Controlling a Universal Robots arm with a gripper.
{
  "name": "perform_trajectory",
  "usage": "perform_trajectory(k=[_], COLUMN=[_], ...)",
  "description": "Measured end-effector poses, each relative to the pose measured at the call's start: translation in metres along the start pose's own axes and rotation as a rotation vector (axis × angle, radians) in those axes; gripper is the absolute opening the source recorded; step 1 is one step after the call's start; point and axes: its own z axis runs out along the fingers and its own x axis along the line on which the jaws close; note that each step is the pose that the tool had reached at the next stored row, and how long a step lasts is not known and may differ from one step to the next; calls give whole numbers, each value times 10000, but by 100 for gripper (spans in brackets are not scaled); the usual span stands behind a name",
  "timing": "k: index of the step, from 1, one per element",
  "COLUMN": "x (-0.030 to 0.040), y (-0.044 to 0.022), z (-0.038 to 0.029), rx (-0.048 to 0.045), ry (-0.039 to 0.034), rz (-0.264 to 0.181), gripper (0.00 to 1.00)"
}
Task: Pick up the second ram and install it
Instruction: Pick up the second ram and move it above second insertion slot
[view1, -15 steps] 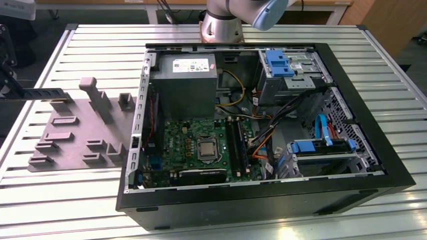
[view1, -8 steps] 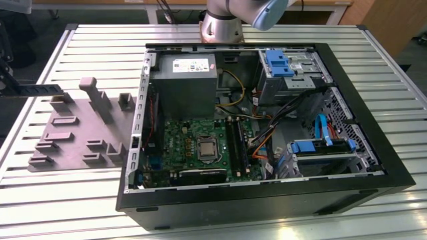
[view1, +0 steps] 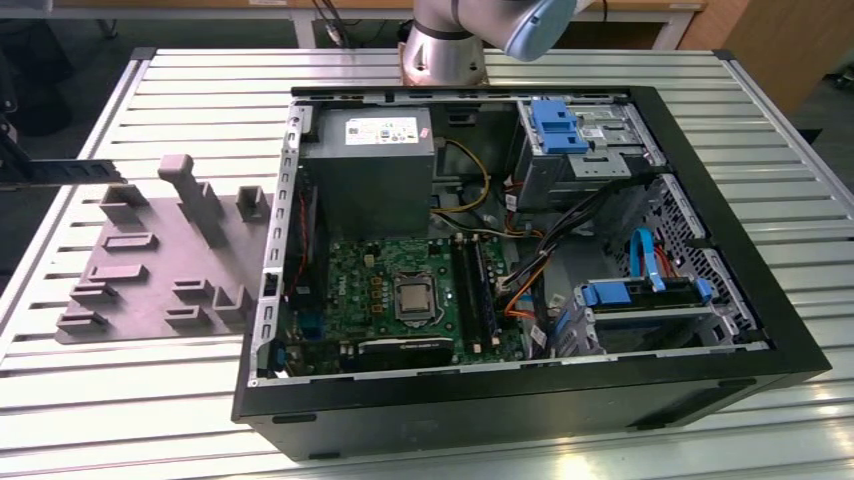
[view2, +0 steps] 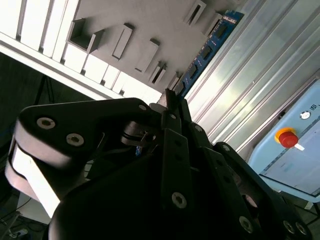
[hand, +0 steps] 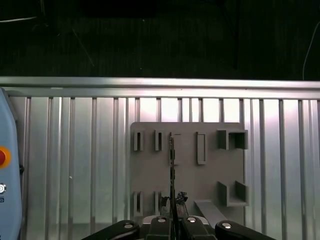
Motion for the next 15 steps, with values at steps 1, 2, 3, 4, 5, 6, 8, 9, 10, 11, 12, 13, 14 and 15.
perform_trajectory(k=[1,2,3,4,5,6,8,9,10,11,12,13,14,15], x=[-1,-3,-5,-6,-8,-9,-12,-13,-14,-15,-16,-17,-17,-17], y=[0,1,2,2,3,4,5,6,7,8,8,9,9,9], z=[-14,-29,-44,-60,-78,-95,-133,-152,-171,-188,-200,-205,-206,-206], rx=[0,-1,0,0,0,0,0,0,0,0,0,0,2,2], ry=[0,0,0,0,0,0,0,0,-1,0,-1,-1,-1,-1], rz=[-1,0,-1,0,0,-1,-1,-1,-1,-1,-1,-1,0,-1], gripper=[14,14,14,14,14,14,14,14,14,14,14,14,14,14])
